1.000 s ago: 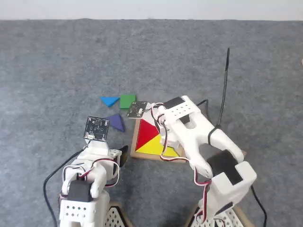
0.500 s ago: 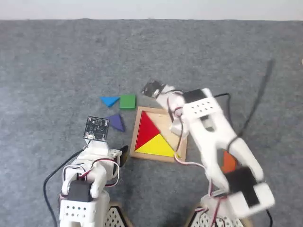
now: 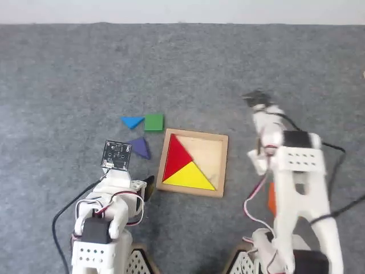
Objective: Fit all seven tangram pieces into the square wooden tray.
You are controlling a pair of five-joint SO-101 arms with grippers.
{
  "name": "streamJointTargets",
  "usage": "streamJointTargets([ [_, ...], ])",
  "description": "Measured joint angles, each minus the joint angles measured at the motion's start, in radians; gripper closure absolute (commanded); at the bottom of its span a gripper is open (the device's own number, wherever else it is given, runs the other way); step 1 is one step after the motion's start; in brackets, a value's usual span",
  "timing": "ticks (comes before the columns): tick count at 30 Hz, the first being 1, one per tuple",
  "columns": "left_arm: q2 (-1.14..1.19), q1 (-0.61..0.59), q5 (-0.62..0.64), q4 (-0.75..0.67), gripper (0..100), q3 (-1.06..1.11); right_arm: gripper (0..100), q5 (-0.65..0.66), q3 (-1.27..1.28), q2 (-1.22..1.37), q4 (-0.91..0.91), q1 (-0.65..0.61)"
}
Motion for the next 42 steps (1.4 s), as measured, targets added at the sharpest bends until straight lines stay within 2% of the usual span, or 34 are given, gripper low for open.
streamJointTargets([
  [7, 0.000, 0.000, 0.000, 0.000, 76, 0.000, 59.3, -0.098, 0.005, -0.006, 0.057, 0.201],
  [9, 0.000, 0.000, 0.000, 0.000, 76, 0.000, 59.3, -0.106, 0.029, -0.006, 0.057, 0.226],
  [16, 0.000, 0.000, 0.000, 0.000, 76, 0.000, 59.3, -0.054, 0.138, -0.006, 0.061, 0.166],
  [19, 0.000, 0.000, 0.000, 0.000, 76, 0.000, 59.3, -0.051, 0.204, -0.006, 0.009, 0.135],
  [42, 0.000, 0.000, 0.000, 0.000, 76, 0.000, 59.3, -0.160, 0.354, -0.014, -0.209, 0.120],
])
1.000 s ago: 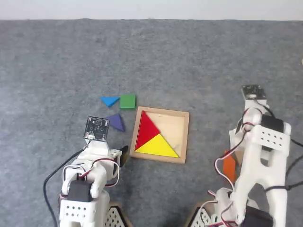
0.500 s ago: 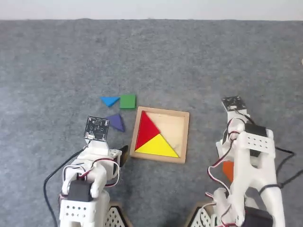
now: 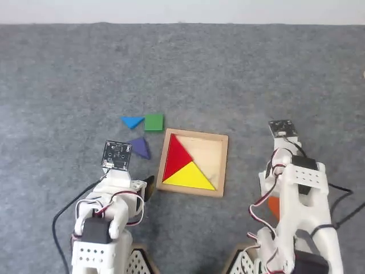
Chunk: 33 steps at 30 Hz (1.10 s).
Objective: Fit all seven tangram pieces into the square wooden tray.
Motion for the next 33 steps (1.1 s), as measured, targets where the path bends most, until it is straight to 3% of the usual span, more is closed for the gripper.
streamJointTargets([
  [15, 0.000, 0.002, 0.000, 0.000, 76, 0.000, 59.3, 0.002, 0.069, -0.006, -0.058, -0.017],
  [21, 0.000, 0.000, 0.000, 0.000, 76, 0.000, 59.3, 0.002, 0.069, -0.006, 0.043, -0.017],
  [27, 0.000, 0.000, 0.000, 0.000, 76, 0.000, 59.5, 0.002, 0.069, -0.006, 0.092, -0.120],
  [33, 0.000, 0.000, 0.000, 0.000, 76, 0.000, 81.2, 0.002, 0.069, -0.006, 0.098, -0.186],
])
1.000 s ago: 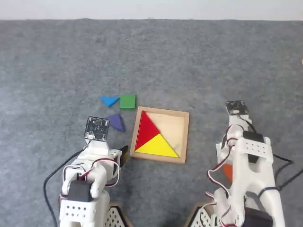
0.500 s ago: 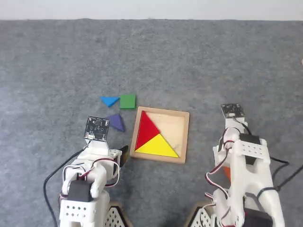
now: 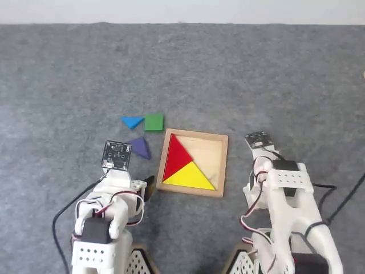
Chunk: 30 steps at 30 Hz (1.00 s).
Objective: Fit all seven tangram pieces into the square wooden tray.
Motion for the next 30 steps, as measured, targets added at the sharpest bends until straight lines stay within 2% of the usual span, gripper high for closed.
streamJointTargets([
  [2, 0.000, 0.000, 0.000, 0.000, 76, 0.000, 84.5, 0.000, 0.000, 0.000, 0.000, -0.006],
  [16, 0.000, 0.000, 0.000, 0.000, 76, 0.000, 83.5, -0.061, -0.002, 0.000, -0.109, -0.003],
  [23, 0.000, 0.000, 0.000, 0.000, 76, 0.000, 83.4, -0.061, -0.201, 0.000, -0.189, 0.043],
  [30, 0.000, 0.000, 0.000, 0.000, 76, 0.000, 81.6, -0.069, -0.239, 0.107, -0.319, 0.052],
])
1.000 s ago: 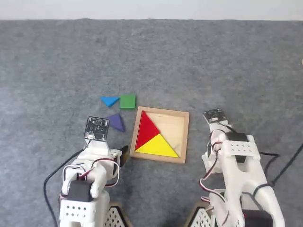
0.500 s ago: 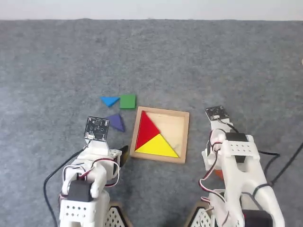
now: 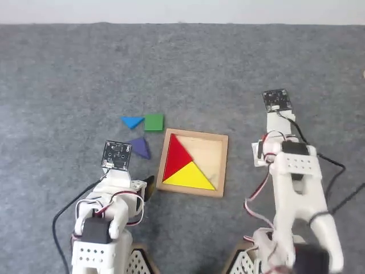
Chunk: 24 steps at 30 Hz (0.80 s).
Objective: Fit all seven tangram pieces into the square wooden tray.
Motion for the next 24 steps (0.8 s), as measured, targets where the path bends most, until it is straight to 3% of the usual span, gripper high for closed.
streamJointTargets([
  [4, 0.000, 0.000, 0.000, 0.000, 76, 0.000, 69.6, 0.000, -0.005, 0.149, -0.086, 0.000],
  [10, 0.000, 0.000, 0.000, 0.000, 76, 0.000, 58.2, 0.002, -0.129, 0.279, -0.049, 0.038],
  [21, 0.000, 0.000, 0.000, 0.000, 76, 0.000, 58.2, 0.114, -0.129, 0.288, 0.075, -0.028],
  [24, 0.000, 0.000, 0.000, 0.000, 76, 0.000, 68.6, 0.133, -0.115, 0.288, 0.080, -0.069],
])
